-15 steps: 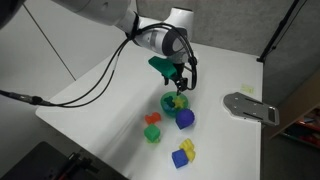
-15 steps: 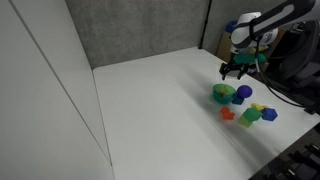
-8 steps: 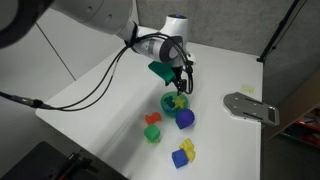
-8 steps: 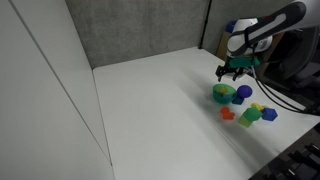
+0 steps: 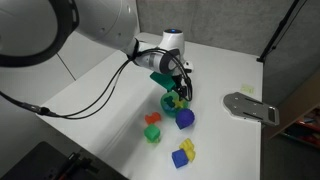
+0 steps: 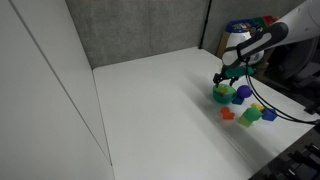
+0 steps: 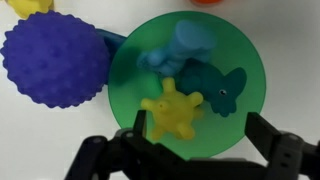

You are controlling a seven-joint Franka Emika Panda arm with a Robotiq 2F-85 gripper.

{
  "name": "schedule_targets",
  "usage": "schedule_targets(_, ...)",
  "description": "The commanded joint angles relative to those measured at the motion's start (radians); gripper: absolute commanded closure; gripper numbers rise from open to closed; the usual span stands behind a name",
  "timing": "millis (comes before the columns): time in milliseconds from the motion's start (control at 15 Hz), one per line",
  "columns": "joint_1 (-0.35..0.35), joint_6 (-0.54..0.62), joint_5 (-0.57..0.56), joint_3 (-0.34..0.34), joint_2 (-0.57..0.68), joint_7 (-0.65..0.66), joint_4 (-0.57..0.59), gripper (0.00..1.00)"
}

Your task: Remove the yellow microbe shaped toy from the green bowl and drop it on the table

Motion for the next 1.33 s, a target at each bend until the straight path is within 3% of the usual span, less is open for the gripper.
schedule_targets(0,0.01,0.0,-0.028,-0.025,0.057,0.025,0.074,0.0)
schedule_targets(267,0.008,-0.006,-0.038,-0.032,0.096,0.025,0.115,0.05)
schedule_targets(333,0.008,-0.007,-0.04,-0.033,0.104,0.024,0.124,0.26)
schedule_targets(400,0.009,-0.007,-0.042,-0.034,0.11,0.025,0.129,0.3)
schedule_targets(800,0.011,-0.012,-0.042,-0.039,0.135,0.027,0.158,0.8)
schedule_targets(1000,0.011,-0.011,-0.041,-0.04,0.129,0.027,0.157,0.88)
schedule_targets(1267,0.01,-0.005,-0.04,-0.038,0.107,0.02,0.137,0.9)
